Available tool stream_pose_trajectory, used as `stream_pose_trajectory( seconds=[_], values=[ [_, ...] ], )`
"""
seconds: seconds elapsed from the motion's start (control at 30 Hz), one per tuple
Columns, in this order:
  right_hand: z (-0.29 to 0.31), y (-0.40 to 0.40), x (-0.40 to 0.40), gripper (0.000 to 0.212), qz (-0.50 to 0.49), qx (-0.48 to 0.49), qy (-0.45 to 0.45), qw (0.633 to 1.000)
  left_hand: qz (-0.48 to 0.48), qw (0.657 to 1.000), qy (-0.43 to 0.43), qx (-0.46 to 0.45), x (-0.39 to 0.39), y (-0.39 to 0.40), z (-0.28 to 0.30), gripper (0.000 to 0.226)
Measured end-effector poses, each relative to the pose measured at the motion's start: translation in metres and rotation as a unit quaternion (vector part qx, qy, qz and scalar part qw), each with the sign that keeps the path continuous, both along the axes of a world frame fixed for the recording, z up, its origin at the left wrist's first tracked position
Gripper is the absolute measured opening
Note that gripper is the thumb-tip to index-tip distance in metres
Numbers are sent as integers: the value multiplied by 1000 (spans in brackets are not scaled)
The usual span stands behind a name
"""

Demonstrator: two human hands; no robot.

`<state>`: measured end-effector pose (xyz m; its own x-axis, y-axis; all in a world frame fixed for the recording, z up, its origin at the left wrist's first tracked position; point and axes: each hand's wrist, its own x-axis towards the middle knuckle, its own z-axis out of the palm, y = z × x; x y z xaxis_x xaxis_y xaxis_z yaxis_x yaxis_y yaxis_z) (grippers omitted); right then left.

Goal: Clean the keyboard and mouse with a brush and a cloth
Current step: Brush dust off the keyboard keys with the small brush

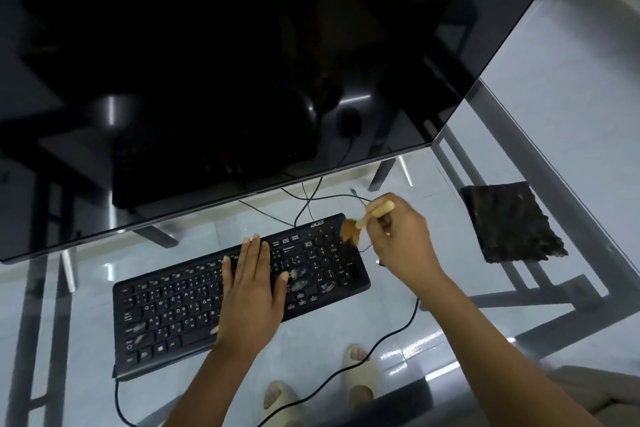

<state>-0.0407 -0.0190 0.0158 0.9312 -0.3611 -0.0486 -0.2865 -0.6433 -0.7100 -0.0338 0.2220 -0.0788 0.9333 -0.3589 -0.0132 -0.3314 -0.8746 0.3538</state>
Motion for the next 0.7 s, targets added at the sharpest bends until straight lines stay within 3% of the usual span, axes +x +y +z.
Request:
stream_pose_trajectory(
  seconds=[0.03, 0.13, 0.17, 0.23, 0.3, 0.4, 0.43, 0.5, 0.57, 0.63, 0.7],
  values=[
    [0, -3, 0, 3, -3, 13, -4, 1000, 1, 1000, 0, 1, 0, 0, 0, 66],
    [2, -4, -1, 4, 97, 20, 97, 990, 2, 1000, -3, 4, 0, 1, -1, 66],
    [-1, -3, -3, 5, 108, -9, 89, 990, 3, 1000, -4, 5, 0, 1, -1, 66],
    [-3, -5, -5, 6, 60, -50, -10, 997, 8, 1000, -4, 5, 0, 0, 0, 67],
    [2, -3, -4, 6, 29, -14, -71, 997, 16, 1000, -8, 5, 2, 2, 1, 68],
    [5, 7, 1, 7, 107, 42, 41, 993, 35, 999, -10, 9, 4, 14, 2, 68],
    [2, 11, 3, 6, 123, 16, 43, 991, 41, 999, -12, 11, 3, 18, 3, 68],
    [0, 18, 10, 4, 82, -18, -34, 996, 58, 998, -17, 11, 3, 27, 7, 67],
    [2, 27, 18, 4, 81, 18, -82, 993, 74, 997, -22, 5, 1, 37, 11, 67],
    [2, 42, 25, 8, 132, 56, -33, 989, 88, 996, -25, -1, -4, 46, 12, 66],
    [1, 58, 30, 10, 175, 26, -11, 984, 108, 994, -28, -9, -11, 57, 12, 66]
  ],
)
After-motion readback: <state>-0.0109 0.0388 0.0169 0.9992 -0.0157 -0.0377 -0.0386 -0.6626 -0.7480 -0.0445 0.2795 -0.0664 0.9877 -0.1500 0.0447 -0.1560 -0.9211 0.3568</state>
